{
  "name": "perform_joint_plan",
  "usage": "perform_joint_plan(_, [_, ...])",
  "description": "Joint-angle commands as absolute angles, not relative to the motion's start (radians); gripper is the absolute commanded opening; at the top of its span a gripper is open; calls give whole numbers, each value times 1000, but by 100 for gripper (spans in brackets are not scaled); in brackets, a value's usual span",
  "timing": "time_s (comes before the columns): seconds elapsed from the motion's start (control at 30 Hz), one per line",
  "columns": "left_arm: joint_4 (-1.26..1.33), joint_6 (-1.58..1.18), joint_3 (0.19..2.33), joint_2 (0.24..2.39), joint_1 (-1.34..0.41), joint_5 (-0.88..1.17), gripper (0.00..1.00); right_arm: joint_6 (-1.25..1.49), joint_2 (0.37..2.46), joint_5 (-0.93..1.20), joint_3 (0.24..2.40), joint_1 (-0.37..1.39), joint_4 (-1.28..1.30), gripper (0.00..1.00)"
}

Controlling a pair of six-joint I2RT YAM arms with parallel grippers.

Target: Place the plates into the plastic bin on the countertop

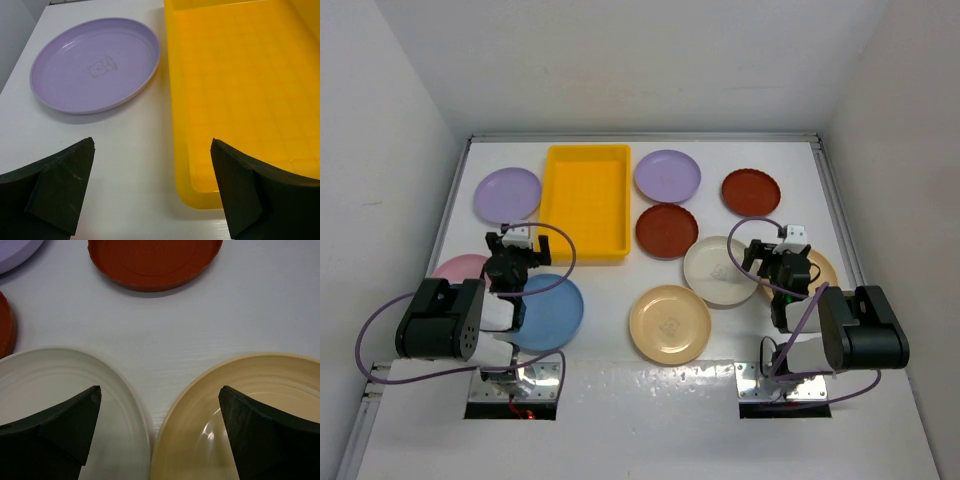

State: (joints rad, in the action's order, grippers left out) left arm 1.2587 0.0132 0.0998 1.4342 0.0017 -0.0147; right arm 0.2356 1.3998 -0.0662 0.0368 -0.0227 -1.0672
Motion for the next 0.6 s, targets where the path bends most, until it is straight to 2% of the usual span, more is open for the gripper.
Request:
perform_joint_plan(0.0, [1312, -5, 112, 1430, 9, 0, 100, 232, 1394, -49, -11, -18, -1115, 100])
perform_joint_plan(0.1, [1312, -5, 112, 1430, 9, 0, 100, 183, 1318, 46, 52, -18, -991, 100])
perform_joint_plan(0.13, [1328, -5, 112, 1430, 9, 0, 100, 169, 1237, 67, 73, -18, -818, 100])
perform_joint_plan(0.17, [1328, -15, 112, 1430, 9, 0, 100, 160, 1212, 81, 145, -17, -755, 100])
perform_joint_plan(0.2, [1263, -55, 133, 1369, 37, -18, 100, 152, 1163, 128, 164, -17, -711, 100])
perform_joint_plan(0.23, [1074, -69, 164, 1326, 50, -18, 100, 115, 1145, 176, 179, -12, -677, 100])
perform_joint_plan(0.33, [873, -23, 285, 1206, 110, 136, 100, 92, 1069, 204, 309, -8, -645, 100])
perform_joint_plan(0.57, [665, -60, 290, 836, 146, 147, 100, -64, 1103, 204, 662, 44, -581, 100])
